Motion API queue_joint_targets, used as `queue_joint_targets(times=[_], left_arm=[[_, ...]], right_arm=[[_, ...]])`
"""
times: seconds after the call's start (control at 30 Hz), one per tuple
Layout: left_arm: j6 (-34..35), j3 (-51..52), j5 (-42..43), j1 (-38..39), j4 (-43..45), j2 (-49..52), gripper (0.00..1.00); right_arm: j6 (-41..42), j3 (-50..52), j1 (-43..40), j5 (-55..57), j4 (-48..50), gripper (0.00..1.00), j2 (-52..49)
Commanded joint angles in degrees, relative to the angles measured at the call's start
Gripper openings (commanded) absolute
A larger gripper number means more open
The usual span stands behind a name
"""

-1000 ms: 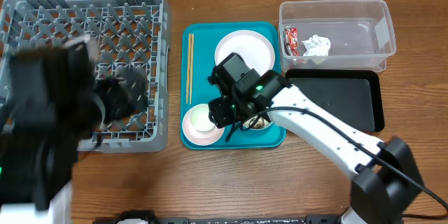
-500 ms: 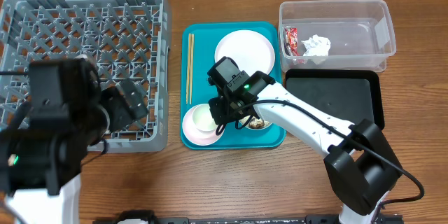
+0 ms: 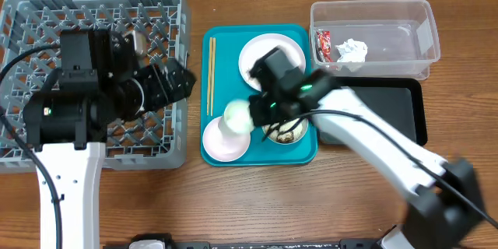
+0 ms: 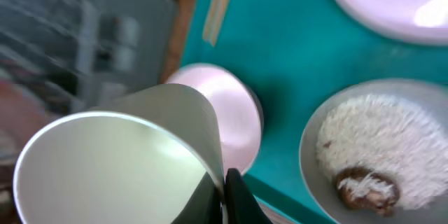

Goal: Sort waste into correct bins and load items into the dishwasher
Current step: 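Grasp the white cup off the pink saucer with the right gripper, then hand the white cup from the right gripper to the left gripper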

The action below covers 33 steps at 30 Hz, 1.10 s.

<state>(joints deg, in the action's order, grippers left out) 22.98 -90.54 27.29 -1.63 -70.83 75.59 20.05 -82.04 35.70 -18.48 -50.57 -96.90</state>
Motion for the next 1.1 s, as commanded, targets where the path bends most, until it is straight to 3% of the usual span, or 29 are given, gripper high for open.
queue_joint_targets(times=[0.0,0.17,0.3,0.43,0.53,0.77,0.97,1.07], left_arm=[[-4.35,0.04,18.8,-1.25,2.19,2.08,1.0],[-10.75,0.04,38.58,-1.4,4.68,4.44,1.0],[-13.73,0.04,48.46,-1.25,5.62,4.94,1.0],[-14.93,0.04,54.38,-0.9,5.55,4.92,0.99],[-19.58,0.04,62.34,-0.52,5.55,4.92,0.97],[-20.04,0.04,63.25,2.21,5.31,4.92,0.91],[-21.2,0.04,63.08,6.14,5.29,4.92,0.74],[-21.31,0.04,62.53,6.32,5.29,4.92,0.74]], right_arm=[[-4.09,-3.96,-6.03,-12.2,1.99,0.04,7.13],[-5.33,-4.42,-13.99,-34.05,8.61,0.04,12.41],[-5.25,-4.42,-15.47,-46.88,14.4,0.04,13.22],[-5.03,-4.42,-15.15,-50.01,17.59,0.04,13.2],[-5.03,-4.42,-15.15,-50.03,18.67,0.04,13.2],[-3.1,-4.42,-15.13,-50.27,21.38,0.04,13.2],[-1.97,-4.42,-15.08,-50.25,24.0,0.04,13.2],[-1.73,-4.42,-15.08,-50.27,24.17,0.04,13.2]])
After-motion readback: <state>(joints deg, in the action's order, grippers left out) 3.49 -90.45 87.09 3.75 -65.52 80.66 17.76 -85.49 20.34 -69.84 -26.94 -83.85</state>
